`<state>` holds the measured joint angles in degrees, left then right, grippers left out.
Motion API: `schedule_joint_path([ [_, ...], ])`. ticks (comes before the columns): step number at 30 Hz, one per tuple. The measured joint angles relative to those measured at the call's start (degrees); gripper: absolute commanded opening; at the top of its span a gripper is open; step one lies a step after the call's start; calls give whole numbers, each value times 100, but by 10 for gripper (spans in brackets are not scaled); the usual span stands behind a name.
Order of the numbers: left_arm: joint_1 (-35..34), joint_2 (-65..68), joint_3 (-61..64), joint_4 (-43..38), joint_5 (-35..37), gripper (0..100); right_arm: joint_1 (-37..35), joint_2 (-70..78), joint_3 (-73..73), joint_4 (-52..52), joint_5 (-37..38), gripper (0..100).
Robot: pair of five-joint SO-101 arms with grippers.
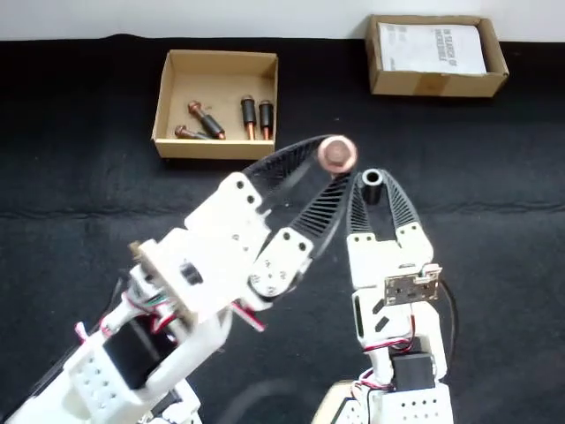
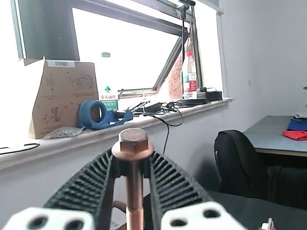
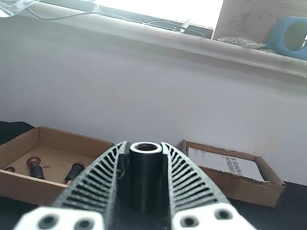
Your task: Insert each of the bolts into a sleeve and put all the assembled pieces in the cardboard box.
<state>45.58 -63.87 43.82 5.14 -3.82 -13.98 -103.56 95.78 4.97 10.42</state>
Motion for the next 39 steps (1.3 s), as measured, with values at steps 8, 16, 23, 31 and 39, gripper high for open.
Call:
schedule_joint_path([
  [8,-9,905,0,-818,0,8,-730,0,0,255,0,7],
  [16,-607,923,738,-1037,0,8,-1090,0,0,308,-387,7],
  [23,-1002,941,1275,-1565,378,8,-1090,0,0,308,-607,7],
  [31,-1002,941,1275,-1574,378,8,-1090,0,0,308,-607,7],
  [39,-1002,967,1433,-1196,1345,8,-1090,0,0,308,-607,7],
])
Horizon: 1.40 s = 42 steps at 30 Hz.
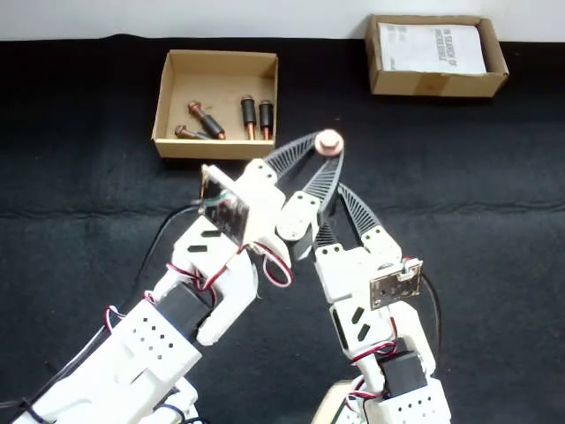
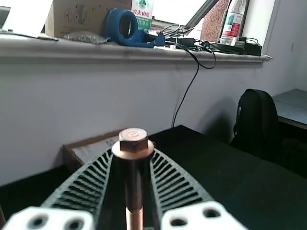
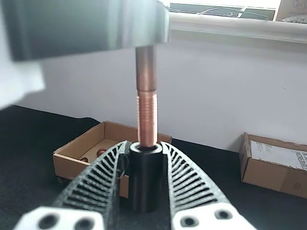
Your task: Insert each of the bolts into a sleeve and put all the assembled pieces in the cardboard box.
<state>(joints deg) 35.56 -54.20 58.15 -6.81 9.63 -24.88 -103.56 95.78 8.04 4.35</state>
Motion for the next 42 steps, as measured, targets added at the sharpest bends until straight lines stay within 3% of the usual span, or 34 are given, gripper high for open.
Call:
schedule_joint_path([
  [30,-9,9,501,185,237,12,-18,0,0,0,-9,7],
  [36,-18,9,809,220,237,152,-18,0,0,0,-9,7],
  [42,-35,-114,835,941,246,164,-9,0,0,9,-9,7],
])
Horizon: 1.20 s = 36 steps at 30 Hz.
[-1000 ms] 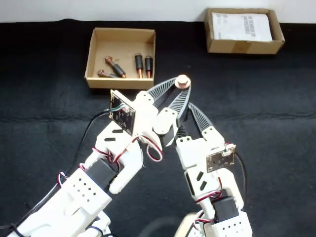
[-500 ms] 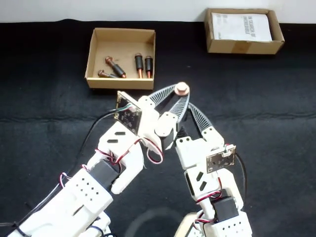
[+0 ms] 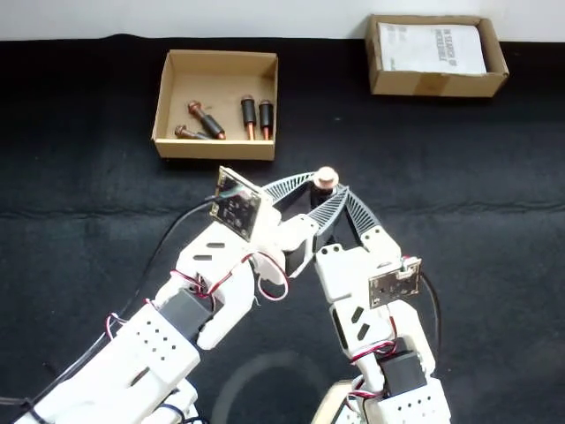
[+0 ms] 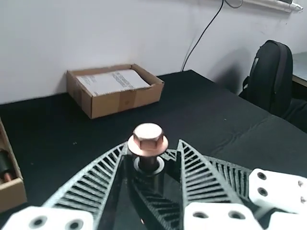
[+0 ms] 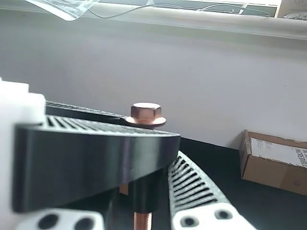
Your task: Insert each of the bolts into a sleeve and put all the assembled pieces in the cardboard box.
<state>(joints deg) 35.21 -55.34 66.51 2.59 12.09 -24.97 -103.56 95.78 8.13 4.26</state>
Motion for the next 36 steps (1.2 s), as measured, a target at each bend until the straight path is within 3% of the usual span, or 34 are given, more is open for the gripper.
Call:
schedule_joint_path([
  [7,0,-958,9,1336,0,164,-9,0,9,0,0,7],
  [16,9,-3068,18,3745,9,163,-9,9,9,9,0,7],
  [18,26,-3516,18,4255,0,138,-9,9,9,9,0,7],
  [21,-114,-4141,26,4809,0,23,-9,9,9,211,0,7],
  [29,-1793,-4774,545,5046,35,9,0,0,-246,1204,-299,7],
  [36,-3024,-4782,1644,4756,35,9,-88,835,-1556,1565,-308,7],
])
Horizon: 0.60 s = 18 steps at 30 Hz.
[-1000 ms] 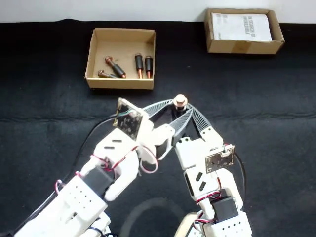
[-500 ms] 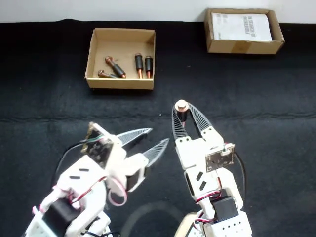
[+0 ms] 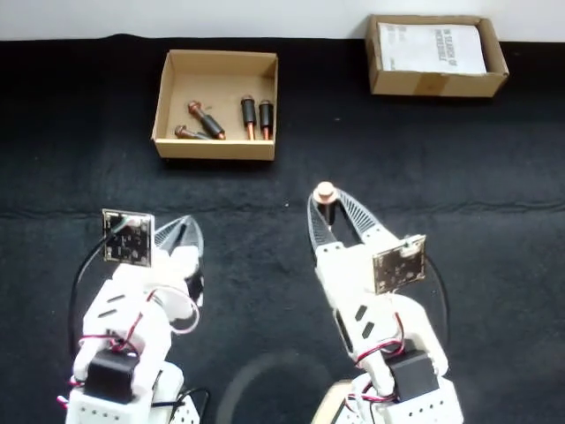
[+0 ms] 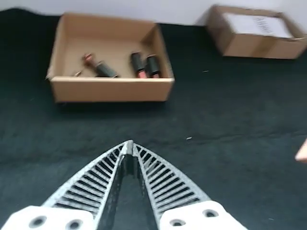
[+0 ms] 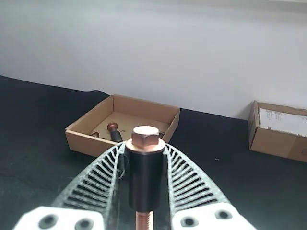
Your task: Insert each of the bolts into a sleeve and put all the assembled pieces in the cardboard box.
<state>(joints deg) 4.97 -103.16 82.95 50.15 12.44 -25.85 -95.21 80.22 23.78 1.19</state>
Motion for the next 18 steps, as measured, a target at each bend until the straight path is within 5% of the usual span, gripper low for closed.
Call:
schedule_joint_path([
  [9,-668,-9,1284,-870,0,9,0,2673,-2312,0,0,7],
  [18,-659,0,1310,-149,0,13,0,5407,-4343,554,0,7],
])
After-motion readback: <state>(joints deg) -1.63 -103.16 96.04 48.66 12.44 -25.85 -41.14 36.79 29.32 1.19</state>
